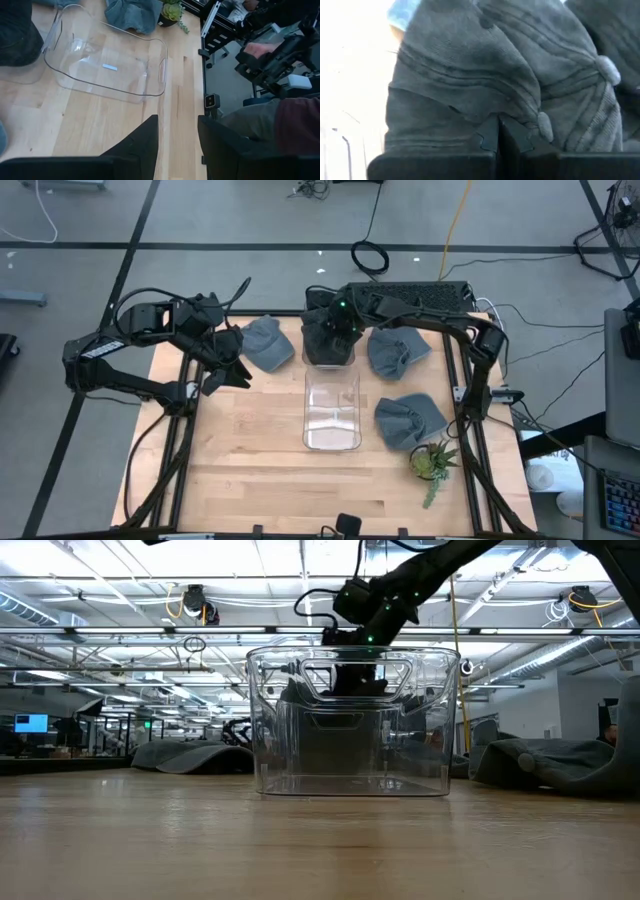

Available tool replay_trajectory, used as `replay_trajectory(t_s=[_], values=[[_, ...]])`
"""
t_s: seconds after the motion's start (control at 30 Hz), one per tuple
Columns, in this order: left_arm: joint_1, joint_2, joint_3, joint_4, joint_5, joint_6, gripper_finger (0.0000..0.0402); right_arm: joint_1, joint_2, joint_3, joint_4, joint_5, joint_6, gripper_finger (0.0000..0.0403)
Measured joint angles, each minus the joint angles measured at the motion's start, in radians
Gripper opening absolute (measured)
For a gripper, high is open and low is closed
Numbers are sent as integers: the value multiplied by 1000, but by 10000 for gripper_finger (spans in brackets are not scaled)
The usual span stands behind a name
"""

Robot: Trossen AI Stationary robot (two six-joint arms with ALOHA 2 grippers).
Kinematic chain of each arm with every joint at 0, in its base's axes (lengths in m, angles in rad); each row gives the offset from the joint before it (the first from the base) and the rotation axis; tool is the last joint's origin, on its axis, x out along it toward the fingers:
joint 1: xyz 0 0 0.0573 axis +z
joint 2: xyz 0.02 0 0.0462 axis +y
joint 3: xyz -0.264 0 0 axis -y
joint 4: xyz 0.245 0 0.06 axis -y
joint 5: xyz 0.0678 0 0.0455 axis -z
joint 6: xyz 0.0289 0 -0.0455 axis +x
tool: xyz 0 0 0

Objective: Pick & Place hat
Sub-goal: Put the black cap into the top transparent bin, then put the top left blue cap into the bottom transparent bin

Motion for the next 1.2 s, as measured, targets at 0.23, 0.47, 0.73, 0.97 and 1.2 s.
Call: replay_trajectory(t_s=[0.23, 0.47, 0.73, 0.97, 1.2], values=[[0, 0, 0, -1, 0, -4, 145, 26, -104, 1, 11, 45, 11, 0], [0, 0, 0, 7, 0, 120, 145, 135, -261, 1, -20, 154, 41, 0], [0, 0, 0, 62, -59, 303, 145, 322, -396, 1, -22, 401, 100, 9], [0, 0, 0, 144, -197, 349, 145, 425, -451, 1, -6, 445, 291, 22], [0, 0, 0, 251, -417, 136, 145, 489, -473, 1, 68, 445, 380, 19]])
